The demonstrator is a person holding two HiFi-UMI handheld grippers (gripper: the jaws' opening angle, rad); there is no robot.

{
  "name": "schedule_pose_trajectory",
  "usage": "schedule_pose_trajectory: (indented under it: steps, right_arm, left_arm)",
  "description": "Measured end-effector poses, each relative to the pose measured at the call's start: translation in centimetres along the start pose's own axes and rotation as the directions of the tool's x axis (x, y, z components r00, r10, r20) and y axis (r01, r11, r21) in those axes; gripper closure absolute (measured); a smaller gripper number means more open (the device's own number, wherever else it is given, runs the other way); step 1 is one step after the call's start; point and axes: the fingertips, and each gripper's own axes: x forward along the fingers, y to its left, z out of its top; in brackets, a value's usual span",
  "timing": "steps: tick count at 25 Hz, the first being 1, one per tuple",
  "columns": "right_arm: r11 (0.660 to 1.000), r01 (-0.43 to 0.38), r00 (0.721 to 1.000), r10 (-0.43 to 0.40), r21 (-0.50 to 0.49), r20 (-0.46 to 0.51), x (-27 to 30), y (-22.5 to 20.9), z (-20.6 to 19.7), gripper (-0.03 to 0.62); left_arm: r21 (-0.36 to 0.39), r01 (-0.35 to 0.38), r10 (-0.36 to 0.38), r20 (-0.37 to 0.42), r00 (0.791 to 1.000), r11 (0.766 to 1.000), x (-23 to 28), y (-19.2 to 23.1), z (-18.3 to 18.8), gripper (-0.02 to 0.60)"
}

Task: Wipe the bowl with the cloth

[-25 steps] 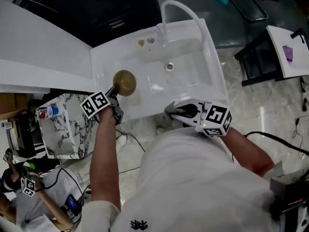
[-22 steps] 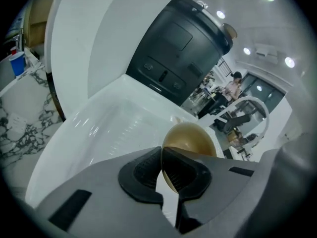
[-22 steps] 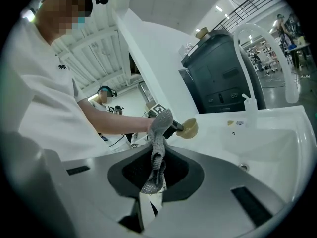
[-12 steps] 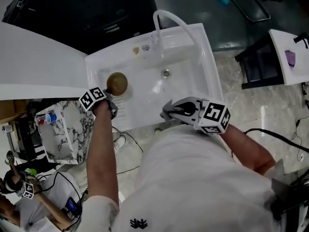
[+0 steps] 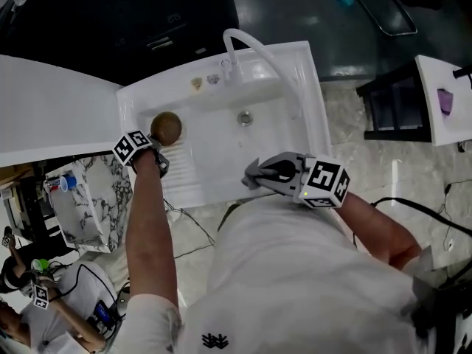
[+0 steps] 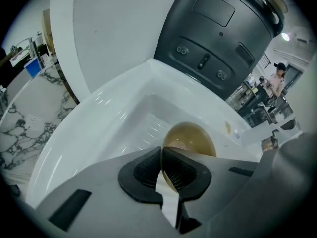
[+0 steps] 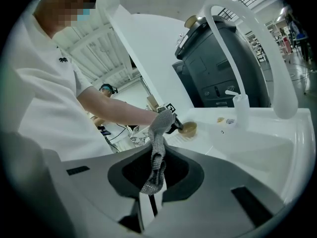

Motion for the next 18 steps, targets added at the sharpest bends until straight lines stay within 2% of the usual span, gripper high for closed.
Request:
schedule_pose_trajectory:
  steps: [5, 9, 14, 18]
  right_arm:
    - [0.999, -0.044, 0.999, 0.044, 0.01, -0.012, -0.2, -0.5, -0.8, 0.551]
    - [0.998, -0.066, 0.997, 0.067, 0.022, -0.027, -0.6, -0.9, -1.3, 0.551]
    - [0.996, -0.085, 0.996, 0.086, 0.031, -0.034, -1.0, -0.8, -1.7, 0.551]
    - [0.996, -0.085, 0.996, 0.086, 0.035, -0.03, -1.3, -1.0, -2.0, 0.551]
  left_arm:
    - [0.005, -0.064, 0.064, 0.027, 0.998, 0.998, 0.5, 0.7, 1.1, 0.56]
    - [0.04, -0.111, 0.109, 0.042, 0.993, 0.993, 0.4, 0.7, 1.6, 0.56]
    - [0.092, -0.176, 0.171, 0.063, 0.983, 0.98, -0.1, 1.2, 1.7, 0.476]
    - [0.12, -0.194, 0.177, 0.141, 0.974, 0.973, -2.1, 0.7, 1.7, 0.474]
